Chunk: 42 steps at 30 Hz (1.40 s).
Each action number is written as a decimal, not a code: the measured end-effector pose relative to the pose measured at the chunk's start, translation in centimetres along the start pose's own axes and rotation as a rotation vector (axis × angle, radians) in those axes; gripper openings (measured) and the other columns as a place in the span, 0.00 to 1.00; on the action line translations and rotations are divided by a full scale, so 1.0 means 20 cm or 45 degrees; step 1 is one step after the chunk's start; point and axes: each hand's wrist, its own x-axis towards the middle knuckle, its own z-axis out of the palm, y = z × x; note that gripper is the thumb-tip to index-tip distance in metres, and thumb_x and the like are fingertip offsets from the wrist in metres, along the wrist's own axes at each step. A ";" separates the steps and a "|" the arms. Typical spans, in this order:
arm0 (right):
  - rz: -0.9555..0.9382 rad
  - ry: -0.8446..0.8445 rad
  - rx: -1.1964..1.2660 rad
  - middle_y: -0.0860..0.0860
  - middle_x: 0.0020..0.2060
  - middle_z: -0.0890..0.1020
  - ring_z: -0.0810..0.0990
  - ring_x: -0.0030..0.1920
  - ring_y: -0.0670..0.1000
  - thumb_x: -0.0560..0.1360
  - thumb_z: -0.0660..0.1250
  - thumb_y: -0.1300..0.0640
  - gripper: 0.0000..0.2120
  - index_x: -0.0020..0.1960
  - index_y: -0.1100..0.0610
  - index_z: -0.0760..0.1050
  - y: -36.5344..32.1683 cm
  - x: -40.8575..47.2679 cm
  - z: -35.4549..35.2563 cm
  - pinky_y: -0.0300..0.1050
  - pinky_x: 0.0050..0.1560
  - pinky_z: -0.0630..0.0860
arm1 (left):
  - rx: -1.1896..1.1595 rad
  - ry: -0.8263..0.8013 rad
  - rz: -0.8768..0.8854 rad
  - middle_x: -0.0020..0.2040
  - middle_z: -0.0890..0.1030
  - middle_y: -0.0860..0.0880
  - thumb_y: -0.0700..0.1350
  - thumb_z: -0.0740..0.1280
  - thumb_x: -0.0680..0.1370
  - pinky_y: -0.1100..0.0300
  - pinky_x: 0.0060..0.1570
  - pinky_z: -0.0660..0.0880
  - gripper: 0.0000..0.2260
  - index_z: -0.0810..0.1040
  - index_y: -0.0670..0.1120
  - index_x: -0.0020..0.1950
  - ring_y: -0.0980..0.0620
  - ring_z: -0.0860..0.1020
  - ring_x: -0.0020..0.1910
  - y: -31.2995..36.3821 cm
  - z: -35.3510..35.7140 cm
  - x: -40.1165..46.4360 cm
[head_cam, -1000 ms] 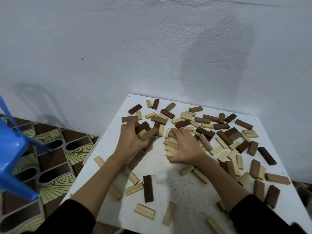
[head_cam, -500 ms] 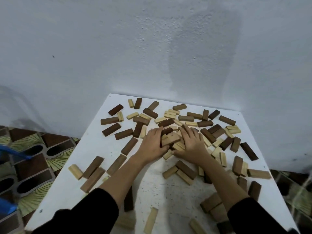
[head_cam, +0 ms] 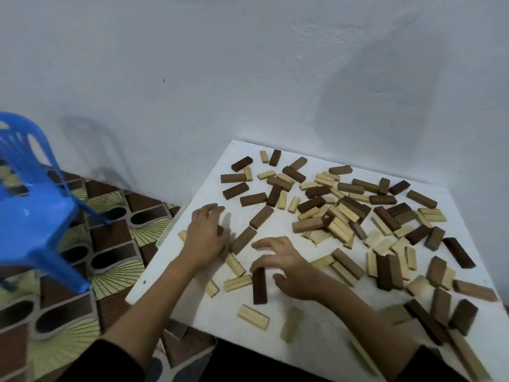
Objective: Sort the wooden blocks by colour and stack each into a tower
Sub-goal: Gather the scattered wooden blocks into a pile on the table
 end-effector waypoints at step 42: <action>0.156 -0.034 -0.214 0.55 0.61 0.67 0.66 0.59 0.56 0.75 0.64 0.54 0.21 0.67 0.54 0.67 -0.20 0.20 0.24 0.48 0.57 0.69 | 0.079 -0.030 0.070 0.70 0.64 0.46 0.49 0.63 0.79 0.55 0.63 0.61 0.26 0.59 0.46 0.74 0.47 0.61 0.65 -0.15 0.04 -0.16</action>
